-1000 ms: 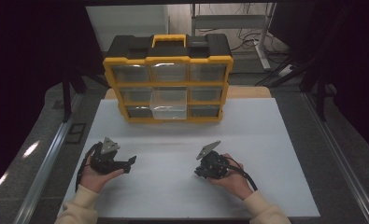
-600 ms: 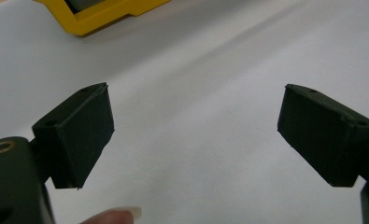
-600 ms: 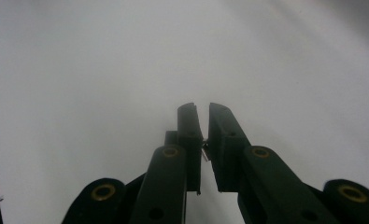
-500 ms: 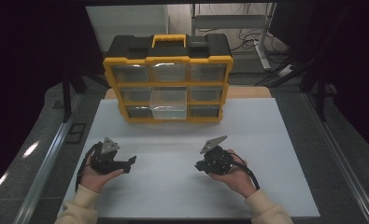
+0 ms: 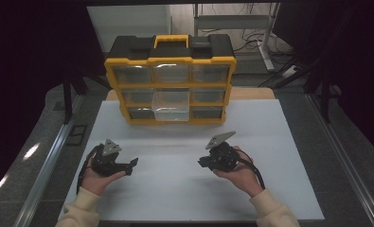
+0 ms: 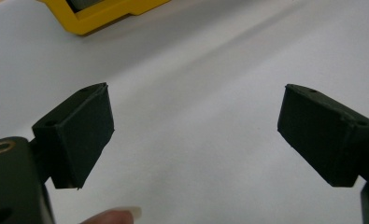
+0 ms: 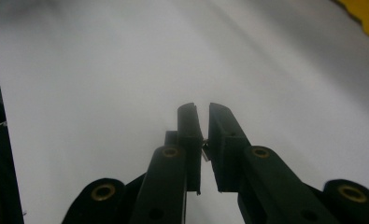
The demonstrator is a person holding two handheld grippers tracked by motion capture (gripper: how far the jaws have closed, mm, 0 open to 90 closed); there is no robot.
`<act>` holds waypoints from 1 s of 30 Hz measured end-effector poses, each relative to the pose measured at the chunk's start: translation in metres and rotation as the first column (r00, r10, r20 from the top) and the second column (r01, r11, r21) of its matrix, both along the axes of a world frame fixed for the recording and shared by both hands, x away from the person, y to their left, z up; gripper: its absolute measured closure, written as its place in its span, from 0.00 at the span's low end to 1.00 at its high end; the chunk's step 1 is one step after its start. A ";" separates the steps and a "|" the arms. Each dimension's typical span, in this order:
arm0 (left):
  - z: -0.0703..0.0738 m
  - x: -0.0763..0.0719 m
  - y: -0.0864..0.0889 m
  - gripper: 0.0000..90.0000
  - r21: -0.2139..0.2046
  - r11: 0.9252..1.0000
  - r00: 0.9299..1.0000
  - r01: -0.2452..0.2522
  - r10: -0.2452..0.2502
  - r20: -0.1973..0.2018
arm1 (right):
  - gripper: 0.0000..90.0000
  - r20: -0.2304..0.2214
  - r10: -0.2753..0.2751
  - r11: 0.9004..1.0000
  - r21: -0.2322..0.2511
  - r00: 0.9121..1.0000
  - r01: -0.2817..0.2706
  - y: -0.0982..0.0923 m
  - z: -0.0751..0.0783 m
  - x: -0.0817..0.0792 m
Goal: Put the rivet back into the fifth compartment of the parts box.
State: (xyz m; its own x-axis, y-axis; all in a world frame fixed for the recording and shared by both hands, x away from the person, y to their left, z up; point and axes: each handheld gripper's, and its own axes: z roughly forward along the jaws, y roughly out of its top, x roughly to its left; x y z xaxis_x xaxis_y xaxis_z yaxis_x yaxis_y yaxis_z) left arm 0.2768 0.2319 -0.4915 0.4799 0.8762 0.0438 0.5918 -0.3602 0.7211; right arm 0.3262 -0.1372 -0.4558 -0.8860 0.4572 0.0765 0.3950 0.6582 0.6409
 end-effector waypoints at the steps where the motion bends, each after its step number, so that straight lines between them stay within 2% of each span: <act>1: 0.000 0.000 0.000 0.13 0.001 1.000 1.000 0.001 -0.001 0.000 | 0.93 0.007 0.001 1.000 0.002 1.000 -0.001 0.000 0.002 0.001; 12: 0.000 0.000 -0.001 0.12 0.002 1.000 1.000 0.000 0.000 -0.001 | 0.93 0.034 -0.006 0.999 0.044 0.999 0.005 -0.003 0.022 0.008; 30: -0.001 0.001 -0.001 0.12 0.003 1.000 1.000 0.001 -0.001 0.000 | 0.93 0.068 -0.003 0.998 0.068 0.998 -0.002 0.007 0.054 0.019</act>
State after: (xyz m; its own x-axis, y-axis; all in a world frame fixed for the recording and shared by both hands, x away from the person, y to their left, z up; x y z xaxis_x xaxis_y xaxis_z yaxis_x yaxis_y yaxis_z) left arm 0.2776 0.2311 -0.4928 0.4812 0.8754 0.0466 0.5914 -0.3634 0.7199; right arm 0.3449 -0.1298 -0.4018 -0.8901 0.4533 0.0470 0.3492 0.6122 0.7095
